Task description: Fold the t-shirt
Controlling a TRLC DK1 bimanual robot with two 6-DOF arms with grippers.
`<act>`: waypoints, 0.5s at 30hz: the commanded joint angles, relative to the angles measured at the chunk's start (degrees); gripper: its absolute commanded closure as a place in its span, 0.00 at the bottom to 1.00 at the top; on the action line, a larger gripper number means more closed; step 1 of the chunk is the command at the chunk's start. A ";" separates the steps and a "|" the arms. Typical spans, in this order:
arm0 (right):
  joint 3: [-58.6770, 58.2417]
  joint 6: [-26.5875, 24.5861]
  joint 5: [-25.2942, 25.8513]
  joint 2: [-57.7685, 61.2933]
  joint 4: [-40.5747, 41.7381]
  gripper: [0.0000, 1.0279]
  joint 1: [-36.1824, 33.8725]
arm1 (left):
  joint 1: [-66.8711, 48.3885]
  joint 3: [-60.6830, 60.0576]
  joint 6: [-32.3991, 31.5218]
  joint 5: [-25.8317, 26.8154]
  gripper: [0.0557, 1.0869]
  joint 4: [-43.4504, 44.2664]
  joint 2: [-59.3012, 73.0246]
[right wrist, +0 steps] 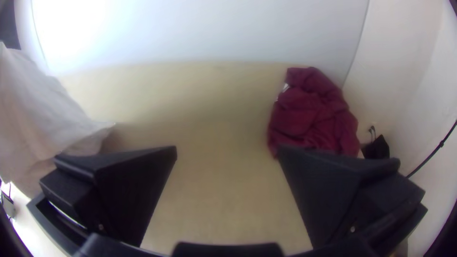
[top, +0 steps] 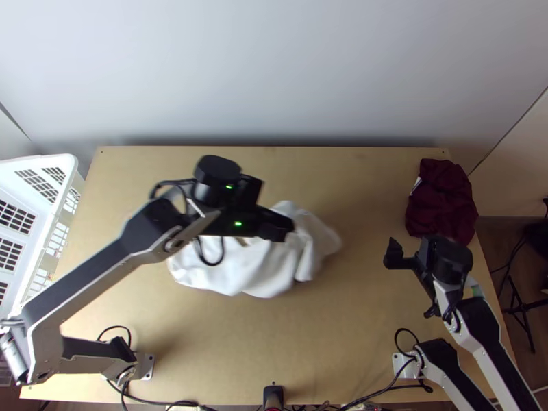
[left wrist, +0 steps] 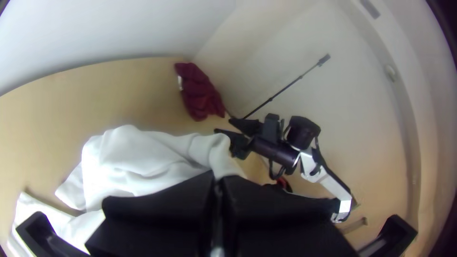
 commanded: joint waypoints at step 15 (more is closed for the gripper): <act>-6.87 0.42 0.06 -21.87 -10.29 0.04 -3.94 | 3.77 6.15 2.62 -4.78 0.47 2.76 37.93</act>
